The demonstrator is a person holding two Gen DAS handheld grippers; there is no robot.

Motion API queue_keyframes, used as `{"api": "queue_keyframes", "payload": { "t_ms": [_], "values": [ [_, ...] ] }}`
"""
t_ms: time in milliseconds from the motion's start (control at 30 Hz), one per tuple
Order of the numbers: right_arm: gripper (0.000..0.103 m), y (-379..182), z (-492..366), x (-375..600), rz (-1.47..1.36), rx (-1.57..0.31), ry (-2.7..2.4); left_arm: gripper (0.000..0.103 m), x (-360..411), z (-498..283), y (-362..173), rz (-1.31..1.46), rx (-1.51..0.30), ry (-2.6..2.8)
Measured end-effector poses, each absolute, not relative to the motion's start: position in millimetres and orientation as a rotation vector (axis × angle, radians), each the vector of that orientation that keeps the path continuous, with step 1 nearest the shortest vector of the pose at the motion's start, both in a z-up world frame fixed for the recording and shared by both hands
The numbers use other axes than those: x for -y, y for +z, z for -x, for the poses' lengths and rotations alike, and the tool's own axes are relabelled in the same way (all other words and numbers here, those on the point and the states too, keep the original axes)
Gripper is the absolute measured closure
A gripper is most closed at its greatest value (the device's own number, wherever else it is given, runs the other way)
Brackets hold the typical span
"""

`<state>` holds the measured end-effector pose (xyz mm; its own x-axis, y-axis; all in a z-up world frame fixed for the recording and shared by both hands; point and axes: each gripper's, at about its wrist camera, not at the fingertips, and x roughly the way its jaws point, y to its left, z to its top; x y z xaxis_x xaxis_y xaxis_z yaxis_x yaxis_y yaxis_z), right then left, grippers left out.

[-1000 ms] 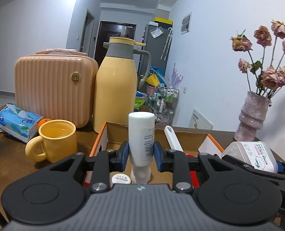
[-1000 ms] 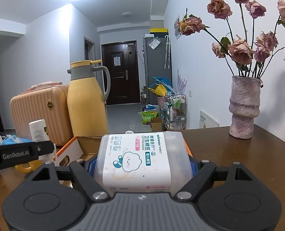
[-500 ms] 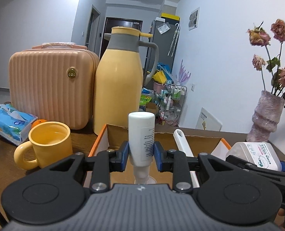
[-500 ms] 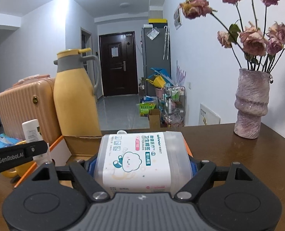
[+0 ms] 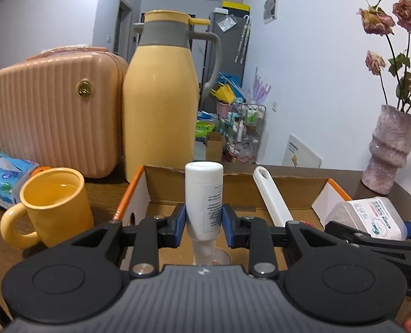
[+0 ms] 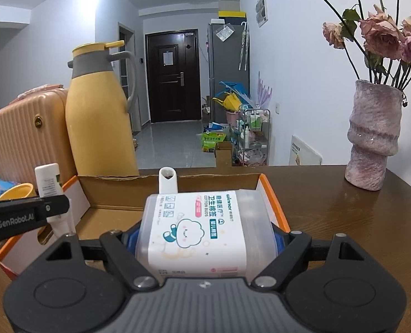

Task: Organize rigid objects
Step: 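Lower the tube and wipes box into the red box and release both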

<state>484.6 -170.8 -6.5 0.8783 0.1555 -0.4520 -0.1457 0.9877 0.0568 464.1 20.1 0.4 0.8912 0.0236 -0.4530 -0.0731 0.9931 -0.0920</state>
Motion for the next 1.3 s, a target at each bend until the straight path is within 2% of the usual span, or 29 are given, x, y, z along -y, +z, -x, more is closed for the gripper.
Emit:
{"api": "queue_keyframes", "payload": {
  "t_ms": [33, 100, 133, 167, 200, 233, 267, 300, 700, 1300],
  "values": [
    [0.021, -7, -485, 171, -0.020, -0.473, 0.156, 0.071, -19, -465, 0, 0.100, -0.474, 0.052],
    [0.021, -9, -487, 172, -0.018, -0.484, 0.164, 0.053, -19, -464, -1, 0.093, -0.471, 0.055],
    [0.021, -10, -488, 171, -0.013, -0.492, 0.166, 0.034, -20, -463, -1, 0.097, -0.468, 0.071],
    [0.021, -11, -488, 171, -0.009, -0.497, 0.161, 0.022, -21, -462, 0, 0.100, -0.460, 0.086],
    [0.020, -12, -489, 171, 0.000, -0.503, 0.153, 0.019, -22, -460, 0, 0.098, -0.449, 0.099],
    [0.014, -12, -489, 171, 0.003, -0.504, 0.150, 0.016, -24, -460, 1, 0.095, -0.445, 0.110],
    [0.010, -12, -489, 171, 0.004, -0.505, 0.145, 0.006, -25, -460, 2, 0.096, -0.445, 0.120],
    [0.001, -12, -489, 172, 0.004, -0.506, 0.138, 0.000, -27, -459, 2, 0.102, -0.438, 0.137],
    [0.000, -4, -483, 180, -0.021, -0.496, 0.097, 0.000, -29, -449, 9, 0.102, -0.421, 0.150],
    [0.000, 22, -417, 192, -0.030, -0.402, 0.105, 0.000, -37, -393, 22, 0.121, -0.423, 0.120]
  ]
}}
